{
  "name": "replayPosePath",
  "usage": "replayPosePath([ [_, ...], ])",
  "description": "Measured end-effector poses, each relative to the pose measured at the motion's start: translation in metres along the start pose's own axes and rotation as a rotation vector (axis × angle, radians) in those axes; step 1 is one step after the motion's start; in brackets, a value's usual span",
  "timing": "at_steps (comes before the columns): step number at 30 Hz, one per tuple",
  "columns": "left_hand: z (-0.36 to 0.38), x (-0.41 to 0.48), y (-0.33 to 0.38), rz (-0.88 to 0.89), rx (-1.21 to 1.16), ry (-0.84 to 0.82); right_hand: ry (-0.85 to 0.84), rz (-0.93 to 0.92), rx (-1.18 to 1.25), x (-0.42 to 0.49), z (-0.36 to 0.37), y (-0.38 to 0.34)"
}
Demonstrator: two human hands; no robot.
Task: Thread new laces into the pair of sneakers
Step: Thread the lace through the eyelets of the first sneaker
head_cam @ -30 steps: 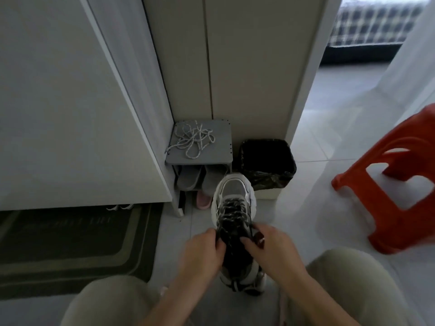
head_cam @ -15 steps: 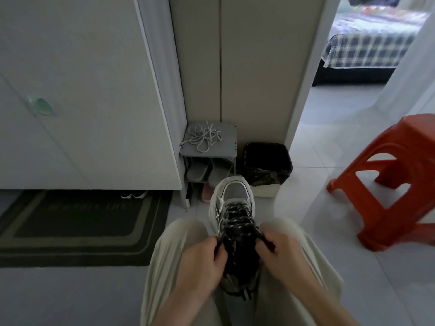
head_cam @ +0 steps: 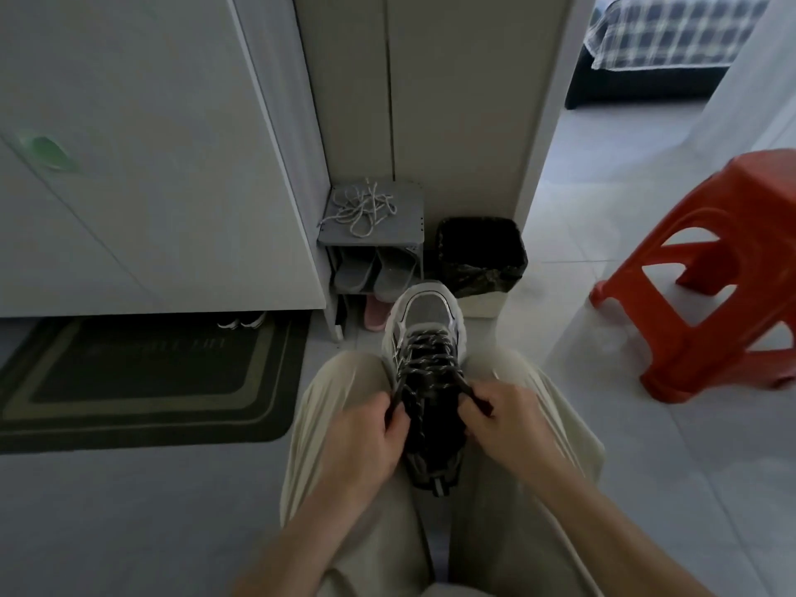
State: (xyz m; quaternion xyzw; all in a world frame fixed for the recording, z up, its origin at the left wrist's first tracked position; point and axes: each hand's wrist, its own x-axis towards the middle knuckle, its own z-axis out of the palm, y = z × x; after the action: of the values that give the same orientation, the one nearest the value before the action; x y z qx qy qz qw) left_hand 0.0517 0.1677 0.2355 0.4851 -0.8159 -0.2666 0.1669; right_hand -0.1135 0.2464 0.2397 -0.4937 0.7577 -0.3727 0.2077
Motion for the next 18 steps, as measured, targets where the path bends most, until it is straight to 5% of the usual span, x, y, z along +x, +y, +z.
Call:
replayPosePath([
  [14,0.002,0.008,0.002,0.039,0.055,-0.004,-0.053,-0.015,0.04,0.004,-0.002,0.002],
  [18,-0.001,0.008,-0.002,0.038,-0.017,-0.01,0.028,0.118,0.272,0.009,-0.004,0.002],
])
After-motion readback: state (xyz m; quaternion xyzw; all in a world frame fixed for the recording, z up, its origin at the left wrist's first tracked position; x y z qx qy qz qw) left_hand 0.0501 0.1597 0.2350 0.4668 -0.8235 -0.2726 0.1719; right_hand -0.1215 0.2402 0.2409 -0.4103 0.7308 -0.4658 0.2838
